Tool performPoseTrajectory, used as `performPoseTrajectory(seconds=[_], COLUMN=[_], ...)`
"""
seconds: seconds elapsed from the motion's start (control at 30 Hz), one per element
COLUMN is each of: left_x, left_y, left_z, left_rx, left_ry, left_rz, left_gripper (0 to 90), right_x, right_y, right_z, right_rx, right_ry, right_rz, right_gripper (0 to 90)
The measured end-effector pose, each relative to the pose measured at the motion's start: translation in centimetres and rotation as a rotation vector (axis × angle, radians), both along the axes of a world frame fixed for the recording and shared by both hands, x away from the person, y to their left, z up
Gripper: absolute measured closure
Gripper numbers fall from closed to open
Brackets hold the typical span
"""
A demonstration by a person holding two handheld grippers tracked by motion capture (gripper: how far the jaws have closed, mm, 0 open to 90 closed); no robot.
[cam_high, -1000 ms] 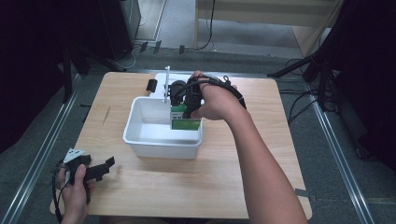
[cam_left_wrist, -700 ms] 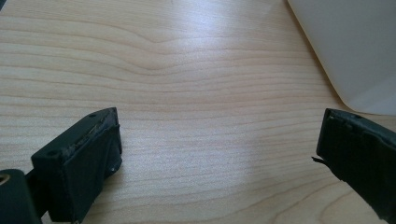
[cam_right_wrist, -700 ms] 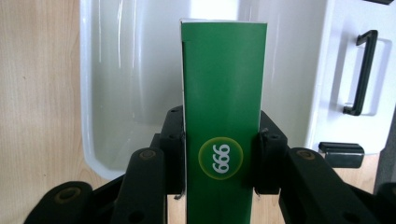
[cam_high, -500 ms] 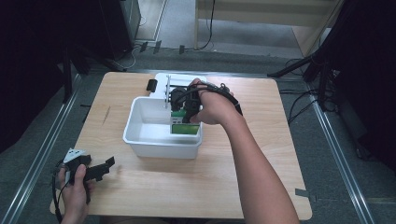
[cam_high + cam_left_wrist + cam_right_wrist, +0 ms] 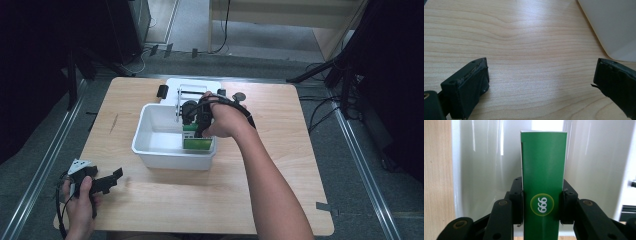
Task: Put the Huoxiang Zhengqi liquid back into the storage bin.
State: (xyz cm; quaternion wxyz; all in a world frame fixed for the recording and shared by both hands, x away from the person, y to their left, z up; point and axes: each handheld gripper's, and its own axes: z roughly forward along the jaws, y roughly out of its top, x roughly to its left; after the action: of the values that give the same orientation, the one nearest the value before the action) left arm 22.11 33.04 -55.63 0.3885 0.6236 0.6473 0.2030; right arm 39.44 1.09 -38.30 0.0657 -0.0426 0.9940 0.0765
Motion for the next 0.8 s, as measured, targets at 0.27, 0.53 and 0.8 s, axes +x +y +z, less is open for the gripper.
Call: performPoseTrajectory(seconds=[0.27, 0.53, 0.8], left_x=[0.0, 0.0, 0.0], left_y=[0.0, 0.0, 0.0], left_z=[0.0, 0.0, 0.0], left_rx=[-0.001, 0.0, 0.002], left_ry=[0.0, 0.001, 0.002], left_rz=[0.001, 0.001, 0.0], left_gripper=[1.0, 1.0, 1.0], right_x=[0.2, 0.3, 0.5], right_y=[0.3, 0.1, -0.4], right_z=[-1.1, -1.3, -0.6], right_rx=[-0.028, -0.02, 0.002], right_ry=[0.008, 0.014, 0.005], right_rz=[-0.009, -0.024, -0.082], right_gripper=[63.8, 62.2, 55.9])
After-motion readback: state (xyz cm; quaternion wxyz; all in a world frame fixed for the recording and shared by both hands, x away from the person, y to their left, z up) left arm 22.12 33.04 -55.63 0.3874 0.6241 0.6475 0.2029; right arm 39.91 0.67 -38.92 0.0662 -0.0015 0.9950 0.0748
